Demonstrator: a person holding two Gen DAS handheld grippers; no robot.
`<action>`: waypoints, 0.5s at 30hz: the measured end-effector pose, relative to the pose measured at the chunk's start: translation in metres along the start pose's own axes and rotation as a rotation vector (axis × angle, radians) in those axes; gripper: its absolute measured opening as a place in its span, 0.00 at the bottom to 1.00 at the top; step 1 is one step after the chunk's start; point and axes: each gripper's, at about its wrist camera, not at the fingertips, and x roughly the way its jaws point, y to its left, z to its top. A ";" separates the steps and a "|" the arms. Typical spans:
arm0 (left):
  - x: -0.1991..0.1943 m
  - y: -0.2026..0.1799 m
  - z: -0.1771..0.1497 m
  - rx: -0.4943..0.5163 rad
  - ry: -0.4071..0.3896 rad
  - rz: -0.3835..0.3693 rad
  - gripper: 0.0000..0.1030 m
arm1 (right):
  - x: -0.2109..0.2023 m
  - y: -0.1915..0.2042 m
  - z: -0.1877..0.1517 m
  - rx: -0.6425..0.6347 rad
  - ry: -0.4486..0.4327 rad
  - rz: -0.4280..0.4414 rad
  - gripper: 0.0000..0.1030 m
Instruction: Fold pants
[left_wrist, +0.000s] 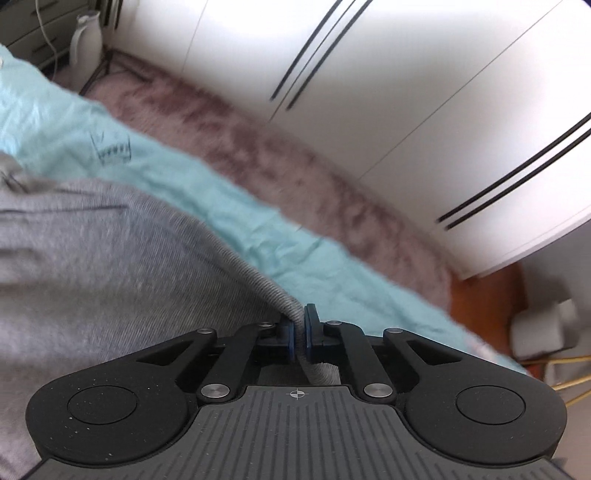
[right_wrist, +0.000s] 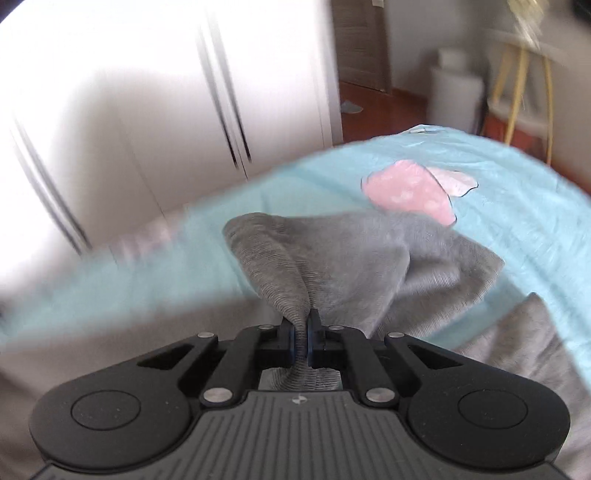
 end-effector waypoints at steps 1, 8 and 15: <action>-0.016 -0.002 0.001 0.004 -0.016 -0.032 0.07 | -0.009 -0.008 0.013 0.072 -0.021 0.033 0.05; -0.170 0.023 -0.065 0.091 -0.181 -0.243 0.07 | -0.113 -0.092 0.039 0.444 -0.198 0.304 0.05; -0.167 0.121 -0.220 0.018 -0.027 -0.119 0.10 | -0.113 -0.166 -0.068 0.480 0.003 0.080 0.05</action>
